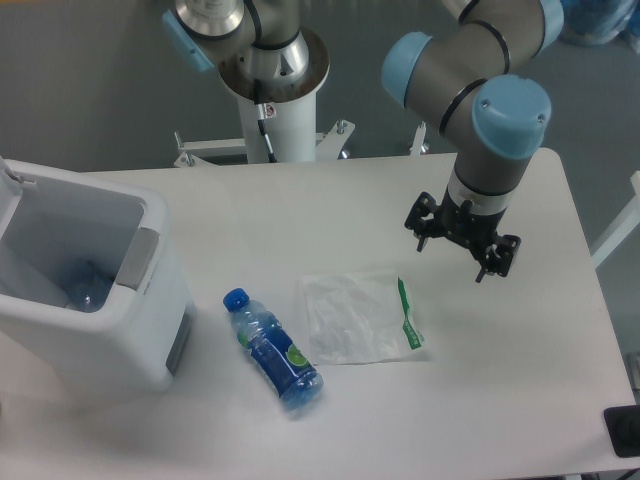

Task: Place the trash in the trash can
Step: 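Move the gripper down over the clear plastic bag's green strip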

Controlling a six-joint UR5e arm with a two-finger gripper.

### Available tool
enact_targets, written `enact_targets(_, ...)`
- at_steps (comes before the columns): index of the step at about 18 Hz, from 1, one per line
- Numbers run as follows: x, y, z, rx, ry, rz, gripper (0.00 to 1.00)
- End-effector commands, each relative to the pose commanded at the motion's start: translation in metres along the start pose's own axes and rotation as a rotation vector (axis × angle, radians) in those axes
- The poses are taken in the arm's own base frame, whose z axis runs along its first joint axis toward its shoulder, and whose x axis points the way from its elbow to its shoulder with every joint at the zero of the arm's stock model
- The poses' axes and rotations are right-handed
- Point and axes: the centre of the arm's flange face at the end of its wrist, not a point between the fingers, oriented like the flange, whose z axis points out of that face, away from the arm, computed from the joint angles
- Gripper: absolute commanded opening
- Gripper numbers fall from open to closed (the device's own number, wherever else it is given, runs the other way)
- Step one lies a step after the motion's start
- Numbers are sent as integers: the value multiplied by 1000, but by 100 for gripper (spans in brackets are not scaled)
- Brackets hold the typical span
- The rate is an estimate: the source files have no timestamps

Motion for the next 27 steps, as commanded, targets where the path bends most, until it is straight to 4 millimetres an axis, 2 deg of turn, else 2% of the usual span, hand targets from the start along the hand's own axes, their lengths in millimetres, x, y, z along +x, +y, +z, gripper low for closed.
enact_targets(6, 5, 2, 14, 9, -18, -2, 100)
enact_targets(8, 10, 3, 31, 12, -17, 1, 100)
enact_targets(11, 27, 9, 65, 10, -9, -42, 100)
enact_targets(14, 33, 11, 82, 0, 10, -97, 100)
enact_targets(17, 42, -2, 103, -21, 45, -86, 100)
enact_targets(19, 43, -5, 115, -32, 61, -152, 100)
enact_targets(23, 51, -15, 124, -40, 75, -170, 100)
enact_targets(27, 52, -16, 133, -45, 83, -191, 100)
